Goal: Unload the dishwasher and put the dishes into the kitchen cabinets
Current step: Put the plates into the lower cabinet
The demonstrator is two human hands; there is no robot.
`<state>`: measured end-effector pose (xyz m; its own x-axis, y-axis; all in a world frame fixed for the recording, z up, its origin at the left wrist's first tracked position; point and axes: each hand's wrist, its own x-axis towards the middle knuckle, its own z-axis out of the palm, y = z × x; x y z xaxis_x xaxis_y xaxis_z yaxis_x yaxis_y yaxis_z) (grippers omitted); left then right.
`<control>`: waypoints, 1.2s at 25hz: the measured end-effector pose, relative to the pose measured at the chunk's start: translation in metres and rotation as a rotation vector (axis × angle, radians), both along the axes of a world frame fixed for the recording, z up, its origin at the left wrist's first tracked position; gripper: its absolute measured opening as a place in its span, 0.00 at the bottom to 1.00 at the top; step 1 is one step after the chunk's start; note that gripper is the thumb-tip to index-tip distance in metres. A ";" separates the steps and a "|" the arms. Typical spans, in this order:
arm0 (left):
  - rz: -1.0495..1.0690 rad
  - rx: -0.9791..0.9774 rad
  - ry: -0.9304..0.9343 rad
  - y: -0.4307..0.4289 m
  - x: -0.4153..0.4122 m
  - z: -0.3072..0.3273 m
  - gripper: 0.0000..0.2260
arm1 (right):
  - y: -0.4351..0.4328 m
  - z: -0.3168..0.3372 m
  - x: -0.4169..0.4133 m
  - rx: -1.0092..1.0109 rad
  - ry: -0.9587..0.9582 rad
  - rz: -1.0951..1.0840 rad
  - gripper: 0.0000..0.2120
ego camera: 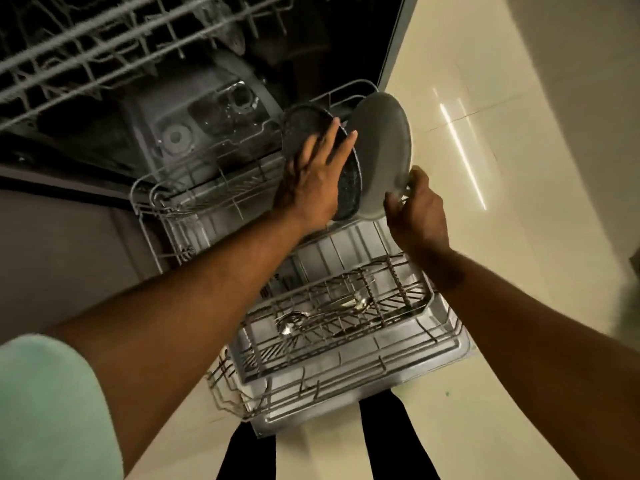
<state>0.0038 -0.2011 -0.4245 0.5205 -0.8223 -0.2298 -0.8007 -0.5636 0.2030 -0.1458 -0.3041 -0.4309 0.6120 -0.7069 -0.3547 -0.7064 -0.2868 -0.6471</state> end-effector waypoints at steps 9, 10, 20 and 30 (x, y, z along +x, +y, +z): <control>-0.263 -0.012 -0.237 -0.030 0.037 0.001 0.12 | -0.017 -0.020 0.015 0.034 -0.008 -0.122 0.15; -0.279 -0.002 -0.190 -0.032 0.041 0.007 0.11 | -0.017 -0.017 0.017 0.038 0.004 -0.134 0.15; -0.294 0.038 -0.048 -0.008 0.051 0.072 0.08 | 0.013 0.047 -0.003 -0.002 -0.046 -0.210 0.14; 0.226 -0.293 0.258 0.094 -0.005 0.151 0.08 | 0.105 0.118 -0.071 -0.156 -0.028 -0.491 0.11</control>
<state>-0.0008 -0.1075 -0.2733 0.6509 -0.7442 -0.1499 -0.5661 -0.6073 0.5575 -0.2168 -0.1988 -0.3125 0.2025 -0.9565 -0.2102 -0.7648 -0.0204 -0.6440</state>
